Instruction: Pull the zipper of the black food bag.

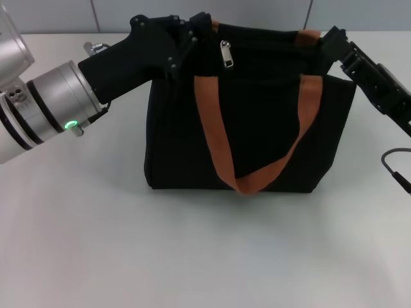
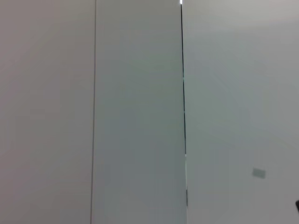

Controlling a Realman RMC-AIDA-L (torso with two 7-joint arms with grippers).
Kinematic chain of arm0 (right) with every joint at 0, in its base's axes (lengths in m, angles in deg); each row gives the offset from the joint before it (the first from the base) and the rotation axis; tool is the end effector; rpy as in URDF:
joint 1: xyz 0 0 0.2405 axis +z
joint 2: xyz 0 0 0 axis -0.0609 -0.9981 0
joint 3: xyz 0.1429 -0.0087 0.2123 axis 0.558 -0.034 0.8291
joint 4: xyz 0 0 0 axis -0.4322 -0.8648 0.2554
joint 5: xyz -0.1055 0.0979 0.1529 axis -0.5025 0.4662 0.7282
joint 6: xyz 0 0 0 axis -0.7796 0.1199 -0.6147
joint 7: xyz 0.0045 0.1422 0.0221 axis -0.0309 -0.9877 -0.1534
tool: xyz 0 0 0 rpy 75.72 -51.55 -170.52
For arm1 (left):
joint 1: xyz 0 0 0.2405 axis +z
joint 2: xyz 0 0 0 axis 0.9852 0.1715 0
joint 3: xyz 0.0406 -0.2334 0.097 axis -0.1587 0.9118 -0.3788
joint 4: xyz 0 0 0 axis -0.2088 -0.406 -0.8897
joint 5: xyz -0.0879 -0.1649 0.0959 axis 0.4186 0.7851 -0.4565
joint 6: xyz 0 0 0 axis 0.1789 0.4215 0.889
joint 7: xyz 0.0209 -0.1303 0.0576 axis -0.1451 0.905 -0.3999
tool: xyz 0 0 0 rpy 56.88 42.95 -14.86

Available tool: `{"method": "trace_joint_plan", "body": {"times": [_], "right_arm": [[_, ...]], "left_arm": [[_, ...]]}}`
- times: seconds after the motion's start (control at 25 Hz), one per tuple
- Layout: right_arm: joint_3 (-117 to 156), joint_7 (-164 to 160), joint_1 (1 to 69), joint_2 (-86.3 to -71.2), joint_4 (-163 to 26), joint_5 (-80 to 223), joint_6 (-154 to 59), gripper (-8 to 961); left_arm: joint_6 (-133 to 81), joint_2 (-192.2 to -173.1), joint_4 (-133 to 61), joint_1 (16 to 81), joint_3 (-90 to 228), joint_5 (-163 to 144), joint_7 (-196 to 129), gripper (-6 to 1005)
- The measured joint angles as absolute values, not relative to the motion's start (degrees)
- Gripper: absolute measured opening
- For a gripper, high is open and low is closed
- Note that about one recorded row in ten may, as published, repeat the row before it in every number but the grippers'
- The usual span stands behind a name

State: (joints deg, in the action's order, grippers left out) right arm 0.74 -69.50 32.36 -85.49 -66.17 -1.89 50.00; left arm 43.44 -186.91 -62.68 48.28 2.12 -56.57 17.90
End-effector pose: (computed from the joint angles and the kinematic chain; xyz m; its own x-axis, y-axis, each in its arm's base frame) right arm 0.2413 0.2862 -0.0037 0.0806 -0.2752 -0.9580 -0.5790 -0.7953 0.1797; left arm -0.1897 0.3612 -0.0227 0.6286 -0.0805 0.7736 0.3364 -0.8686 -0.3637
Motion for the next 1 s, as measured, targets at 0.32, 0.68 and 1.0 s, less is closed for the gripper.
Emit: {"method": "trace_joint_plan", "body": {"times": [0.32,0.68,1.0], "right_arm": [[0.39,-69.77,33.97,-85.59,-66.31,-1.88,47.57,712],[0.36,-70.27,35.9,-85.61,-67.88,-2.28,45.88,626],[-0.47,-70.28,36.5,-85.65,-68.44,-2.45,45.29,414]], "left_arm": [[43.39,-186.91,-62.76,47.92,1.24,-55.18,17.83,26],[44.02,-186.91,-62.8,47.56,1.06,-54.46,17.87,26],[45.07,-186.91,-62.81,47.27,0.84,-54.29,17.87,26]]}}
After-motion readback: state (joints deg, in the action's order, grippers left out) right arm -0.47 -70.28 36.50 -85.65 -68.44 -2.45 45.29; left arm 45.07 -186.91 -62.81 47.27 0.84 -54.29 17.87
